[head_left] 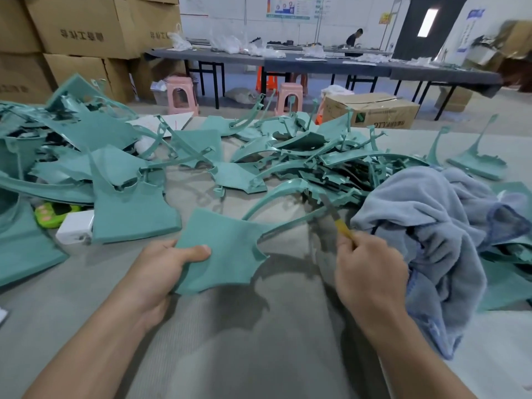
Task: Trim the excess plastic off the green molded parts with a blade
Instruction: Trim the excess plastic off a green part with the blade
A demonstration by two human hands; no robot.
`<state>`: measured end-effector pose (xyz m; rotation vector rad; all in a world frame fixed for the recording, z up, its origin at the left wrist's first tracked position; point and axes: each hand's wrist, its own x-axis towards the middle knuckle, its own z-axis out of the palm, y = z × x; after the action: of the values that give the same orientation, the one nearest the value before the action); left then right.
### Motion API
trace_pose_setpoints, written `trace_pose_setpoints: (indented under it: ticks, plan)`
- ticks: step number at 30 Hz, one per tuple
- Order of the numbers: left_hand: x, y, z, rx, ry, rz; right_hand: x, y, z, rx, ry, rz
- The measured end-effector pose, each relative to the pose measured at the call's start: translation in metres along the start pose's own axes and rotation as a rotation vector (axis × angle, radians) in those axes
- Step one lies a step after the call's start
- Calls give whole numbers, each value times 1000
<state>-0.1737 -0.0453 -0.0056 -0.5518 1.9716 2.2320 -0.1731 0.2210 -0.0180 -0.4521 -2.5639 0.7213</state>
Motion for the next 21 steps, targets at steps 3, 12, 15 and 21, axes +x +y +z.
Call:
trace_pose_setpoints:
  ticks: [3, 12, 15, 21]
  plan:
    - [-1, 1, 3, 10, 25, 4, -3, -1, -1, 28, 18, -121]
    - [-3, 0, 2, 29, 28, 43, 11, 5, -4, -21, 76, -40]
    - [-1, -4, 6, 88, 33, 68, -4, 2, 2, 148, -62, -219]
    - [0, -5, 2, 53, -5, 100, -1, 0, 11, 79, -78, -177]
